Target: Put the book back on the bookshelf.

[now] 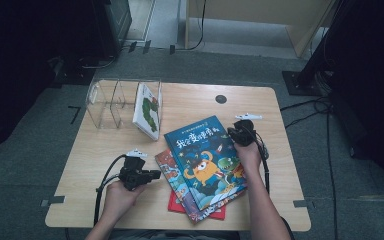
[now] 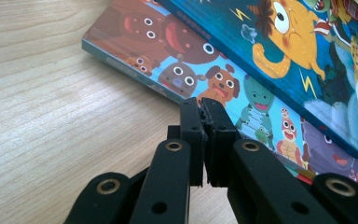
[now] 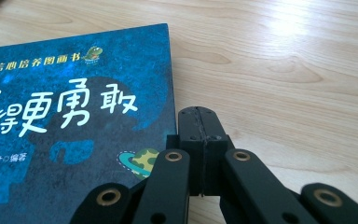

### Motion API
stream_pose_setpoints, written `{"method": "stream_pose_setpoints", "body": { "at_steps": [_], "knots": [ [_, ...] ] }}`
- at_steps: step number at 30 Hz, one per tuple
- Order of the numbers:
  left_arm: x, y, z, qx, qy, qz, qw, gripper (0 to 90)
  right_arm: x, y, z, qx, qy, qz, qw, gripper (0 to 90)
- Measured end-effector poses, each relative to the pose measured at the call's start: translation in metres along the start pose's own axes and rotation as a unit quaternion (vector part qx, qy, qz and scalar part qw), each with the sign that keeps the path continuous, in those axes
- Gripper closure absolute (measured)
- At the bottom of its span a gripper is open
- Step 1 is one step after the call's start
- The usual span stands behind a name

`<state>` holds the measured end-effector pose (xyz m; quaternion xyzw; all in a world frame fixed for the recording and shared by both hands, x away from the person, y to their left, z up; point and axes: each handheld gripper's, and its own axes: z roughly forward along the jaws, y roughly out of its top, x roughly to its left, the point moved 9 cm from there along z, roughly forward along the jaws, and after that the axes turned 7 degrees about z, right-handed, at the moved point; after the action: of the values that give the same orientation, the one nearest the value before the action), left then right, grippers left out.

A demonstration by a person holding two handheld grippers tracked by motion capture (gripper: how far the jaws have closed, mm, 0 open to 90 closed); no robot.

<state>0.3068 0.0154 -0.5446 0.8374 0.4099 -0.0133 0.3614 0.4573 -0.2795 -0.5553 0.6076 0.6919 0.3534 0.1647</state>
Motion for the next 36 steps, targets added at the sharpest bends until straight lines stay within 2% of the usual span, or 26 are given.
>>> {"method": "stream_pose_setpoints", "body": {
  "at_steps": [7,19,28,34,36],
  "knots": [
    [-0.002,0.0,0.002,0.002,-0.002,0.003,1.0,88.5,0.007,-0.001,0.001,0.002,0.011,-0.006,0.9999,90.0],
    [-0.016,0.0,0.007,0.002,-0.01,0.018,0.9998,88.4,0.037,-0.004,0.007,0.011,0.046,-0.037,0.9982,90.0],
    [-0.028,-0.006,0.018,0.019,-0.017,0.036,0.999,88.3,0.056,-0.006,0.009,0.017,0.064,-0.053,0.9964,90.0],
    [-0.03,-0.007,0.017,0.022,-0.018,0.037,0.9989,88.2,0.059,-0.007,0.01,0.018,0.064,-0.048,0.9966,90.0],
    [-0.032,-0.008,0.017,0.021,-0.021,0.039,0.9988,88.3,0.06,-0.007,0.011,0.018,0.061,-0.053,0.9966,90.0]
  ]
}}
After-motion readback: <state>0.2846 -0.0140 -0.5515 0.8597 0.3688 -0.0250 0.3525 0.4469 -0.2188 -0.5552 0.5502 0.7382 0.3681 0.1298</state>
